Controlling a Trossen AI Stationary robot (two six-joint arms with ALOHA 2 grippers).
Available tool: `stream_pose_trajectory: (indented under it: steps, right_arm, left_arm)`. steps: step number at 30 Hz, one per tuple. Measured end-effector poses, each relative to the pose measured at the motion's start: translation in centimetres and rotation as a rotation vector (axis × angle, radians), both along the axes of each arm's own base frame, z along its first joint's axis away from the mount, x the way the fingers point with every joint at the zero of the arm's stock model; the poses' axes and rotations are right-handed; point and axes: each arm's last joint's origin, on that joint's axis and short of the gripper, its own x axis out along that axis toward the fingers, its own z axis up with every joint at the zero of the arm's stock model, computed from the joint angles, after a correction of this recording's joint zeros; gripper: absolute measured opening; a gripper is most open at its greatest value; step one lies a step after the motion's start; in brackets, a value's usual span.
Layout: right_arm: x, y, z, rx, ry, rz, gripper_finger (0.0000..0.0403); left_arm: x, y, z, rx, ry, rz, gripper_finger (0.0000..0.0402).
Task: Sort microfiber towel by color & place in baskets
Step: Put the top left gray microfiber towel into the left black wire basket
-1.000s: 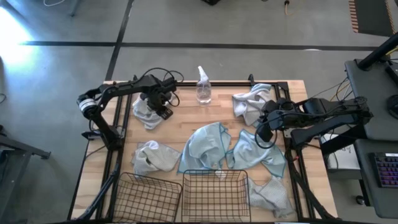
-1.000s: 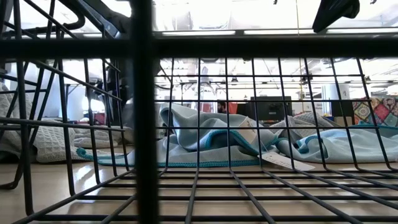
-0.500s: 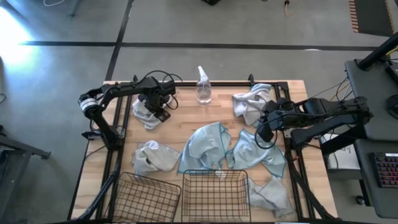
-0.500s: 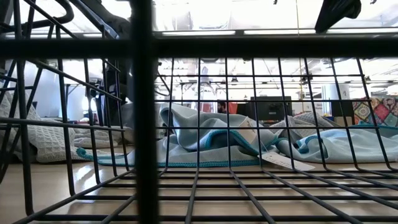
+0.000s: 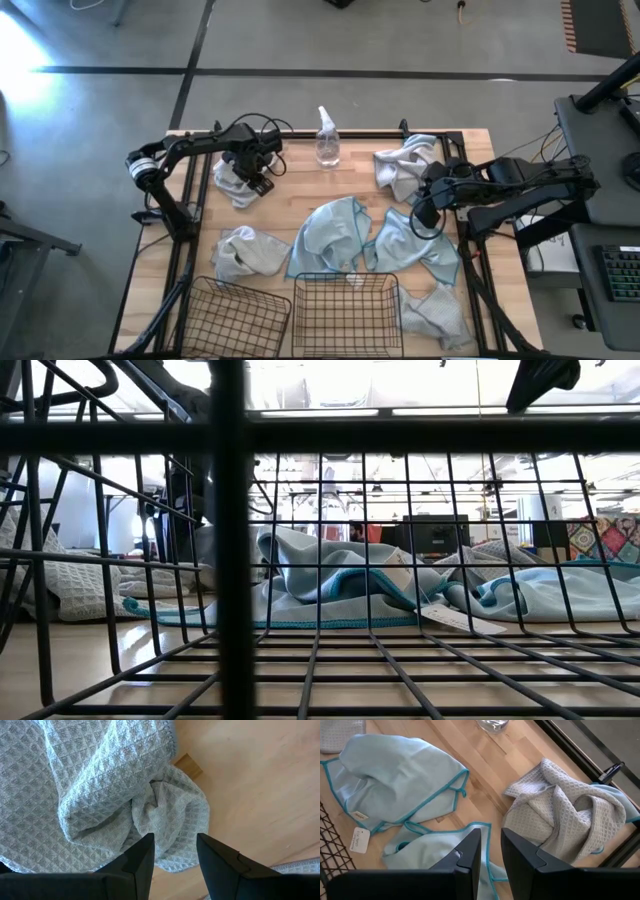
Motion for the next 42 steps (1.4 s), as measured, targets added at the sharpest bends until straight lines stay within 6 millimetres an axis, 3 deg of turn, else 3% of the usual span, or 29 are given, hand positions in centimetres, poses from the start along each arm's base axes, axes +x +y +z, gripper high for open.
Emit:
stream_pose_trajectory:
  steps: [13, 24, 31, 35, 42]
  right_arm:
    - [0.0, 0.0, 0.0, -0.004, 0.006, 0.005, 0.0068]
    - [-0.4, -0.1, -0.6, -0.014, 0.064, 0.005, 0.0068]
    - [-0.4, -0.1, -1.2, -0.016, 0.088, 0.002, 0.0068]
    - [-0.4, -0.1, -1.4, -0.009, 0.089, -0.013, 0.0068]
    - [-0.4, 0.0, -1.5, 0.019, 0.094, -0.009, 0.0068]
  left_arm:
    - [0.6, 0.3, 1.6, -0.016, -0.047, -0.048, 0.0133]
    - [1.8, 1.1, 6.2, 0.024, -0.105, -0.08, 0.0133]
    - [2.7, 2.1, 9.3, 0.149, -0.182, -0.125, 0.0133]
    - [2.1, 3.2, 10.0, 0.224, -0.157, -0.094, 0.0133]
    - [-0.5, 6.1, 9.1, 0.223, -0.131, 0.028, 0.0133]
